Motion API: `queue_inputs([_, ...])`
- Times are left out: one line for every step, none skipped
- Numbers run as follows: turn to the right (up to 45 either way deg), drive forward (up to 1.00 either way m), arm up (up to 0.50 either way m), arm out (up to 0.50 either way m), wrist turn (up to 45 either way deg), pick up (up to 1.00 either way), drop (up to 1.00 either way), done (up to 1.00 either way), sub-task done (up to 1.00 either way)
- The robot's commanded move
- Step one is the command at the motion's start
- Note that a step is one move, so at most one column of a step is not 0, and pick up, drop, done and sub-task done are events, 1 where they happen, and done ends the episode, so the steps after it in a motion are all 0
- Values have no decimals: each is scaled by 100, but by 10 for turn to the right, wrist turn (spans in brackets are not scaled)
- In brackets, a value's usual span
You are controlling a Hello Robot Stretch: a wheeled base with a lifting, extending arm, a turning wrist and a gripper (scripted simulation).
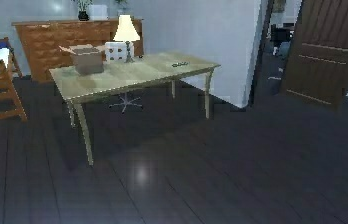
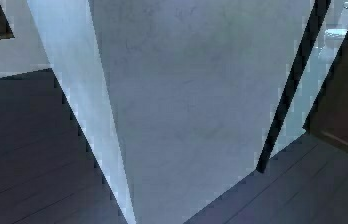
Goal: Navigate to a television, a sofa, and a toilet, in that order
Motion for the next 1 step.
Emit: queue_inputs([0,15,0,0,0,0,0,0,0])
